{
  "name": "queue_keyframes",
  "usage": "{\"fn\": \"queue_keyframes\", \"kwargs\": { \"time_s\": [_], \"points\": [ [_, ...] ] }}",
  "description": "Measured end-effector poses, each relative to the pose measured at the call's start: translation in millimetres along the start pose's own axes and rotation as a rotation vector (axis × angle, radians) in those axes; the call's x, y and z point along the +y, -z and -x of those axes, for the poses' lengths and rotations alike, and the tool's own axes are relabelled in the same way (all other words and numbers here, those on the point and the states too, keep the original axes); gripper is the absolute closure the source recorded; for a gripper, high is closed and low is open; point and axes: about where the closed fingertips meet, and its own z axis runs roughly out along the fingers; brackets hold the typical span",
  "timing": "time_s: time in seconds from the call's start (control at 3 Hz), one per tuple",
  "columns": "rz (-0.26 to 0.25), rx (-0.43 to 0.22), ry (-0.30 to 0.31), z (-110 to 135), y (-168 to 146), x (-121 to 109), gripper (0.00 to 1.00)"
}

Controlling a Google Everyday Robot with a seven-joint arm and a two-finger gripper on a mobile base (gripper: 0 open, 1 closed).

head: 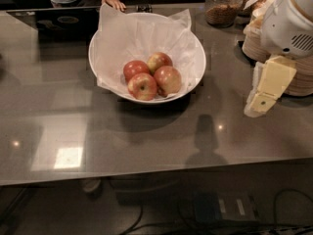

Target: Pick apple from white bowl

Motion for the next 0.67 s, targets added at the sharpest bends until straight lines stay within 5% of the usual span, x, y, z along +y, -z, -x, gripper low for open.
{"fn": "queue_keyframes", "kwargs": {
  "time_s": [0.33, 0.67],
  "points": [
    [0.011, -0.044, 0.051, 29.7, -13.5, -9.3, 0.0],
    [0.005, -0.051, 0.053, 30.6, -13.1, -9.0, 0.0]
  ]
}}
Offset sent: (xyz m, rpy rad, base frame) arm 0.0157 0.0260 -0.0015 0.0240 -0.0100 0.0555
